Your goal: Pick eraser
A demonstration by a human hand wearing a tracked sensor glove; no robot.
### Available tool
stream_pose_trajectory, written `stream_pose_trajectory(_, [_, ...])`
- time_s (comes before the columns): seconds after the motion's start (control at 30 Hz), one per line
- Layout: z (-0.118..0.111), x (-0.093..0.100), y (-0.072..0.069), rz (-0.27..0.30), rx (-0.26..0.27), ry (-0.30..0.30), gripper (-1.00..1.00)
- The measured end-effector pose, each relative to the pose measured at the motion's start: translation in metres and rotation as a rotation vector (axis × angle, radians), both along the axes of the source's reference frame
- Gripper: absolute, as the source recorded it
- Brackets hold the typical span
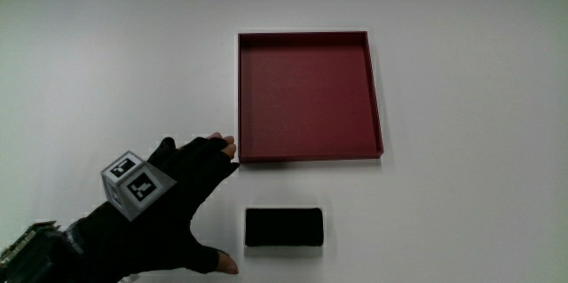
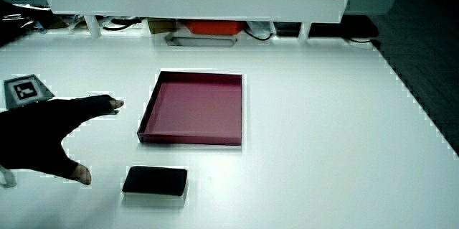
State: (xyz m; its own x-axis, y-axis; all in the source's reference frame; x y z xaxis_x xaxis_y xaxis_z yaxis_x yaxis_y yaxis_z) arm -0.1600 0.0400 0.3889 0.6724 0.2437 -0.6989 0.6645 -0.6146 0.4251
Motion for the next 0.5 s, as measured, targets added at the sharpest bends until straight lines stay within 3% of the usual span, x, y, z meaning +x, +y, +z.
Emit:
stream_pose_trajectory(0.03, [0.004,0.002,0.001,-0.003,-0.032,0.014,0.0])
stream_pose_trajectory(0.07, [0.006,0.004,0.001,0.016,-0.011,-0.017,0.0])
stream_pose_trajectory(0.1, [0.008,0.005,0.001,0.021,0.001,0.01,0.0])
stream_pose_trajectory(0.2, [0.018,0.01,0.003,0.019,-0.032,0.001,0.0])
stream_pose_trajectory(0.23, [0.021,0.011,0.004,0.037,-0.009,-0.002,0.0])
stream_pose_trajectory(0.37, [0.033,0.018,0.008,0.062,-0.009,-0.017,0.0])
stream_pose_trajectory(0.4, [0.041,0.018,0.01,0.031,-0.047,0.004,0.0])
stream_pose_trajectory(0.43, [0.043,0.021,0.011,0.035,-0.046,-0.015,0.0])
stream_pose_trajectory(0.5, [0.05,0.025,0.013,0.029,-0.056,0.005,0.0])
